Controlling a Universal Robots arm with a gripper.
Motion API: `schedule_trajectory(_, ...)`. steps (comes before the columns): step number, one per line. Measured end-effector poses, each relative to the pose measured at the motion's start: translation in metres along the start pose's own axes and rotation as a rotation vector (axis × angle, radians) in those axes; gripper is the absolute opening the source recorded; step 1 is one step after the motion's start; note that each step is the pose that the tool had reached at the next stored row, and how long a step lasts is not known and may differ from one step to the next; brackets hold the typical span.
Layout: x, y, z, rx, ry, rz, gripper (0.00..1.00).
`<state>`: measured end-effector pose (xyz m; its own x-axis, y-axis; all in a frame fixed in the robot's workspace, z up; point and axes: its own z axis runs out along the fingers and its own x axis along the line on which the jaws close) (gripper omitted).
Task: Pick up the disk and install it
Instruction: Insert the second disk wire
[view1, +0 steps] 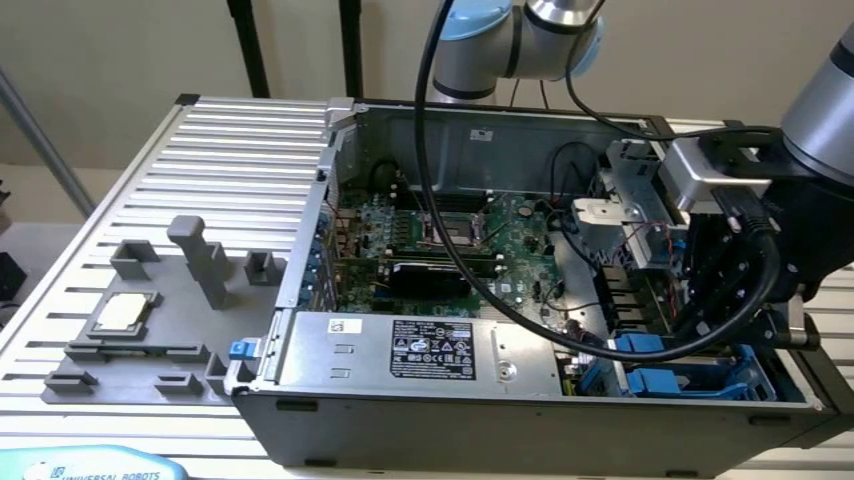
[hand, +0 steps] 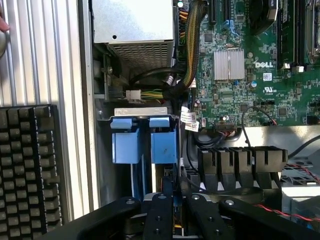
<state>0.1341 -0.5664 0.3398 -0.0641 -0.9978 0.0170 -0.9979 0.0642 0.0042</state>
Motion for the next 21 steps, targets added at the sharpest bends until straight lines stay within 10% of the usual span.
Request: schedule_trajectory(21, 0.0002, 0.0027, -0.0028, 0.0025, -0.0007, 0.0, 0.25)
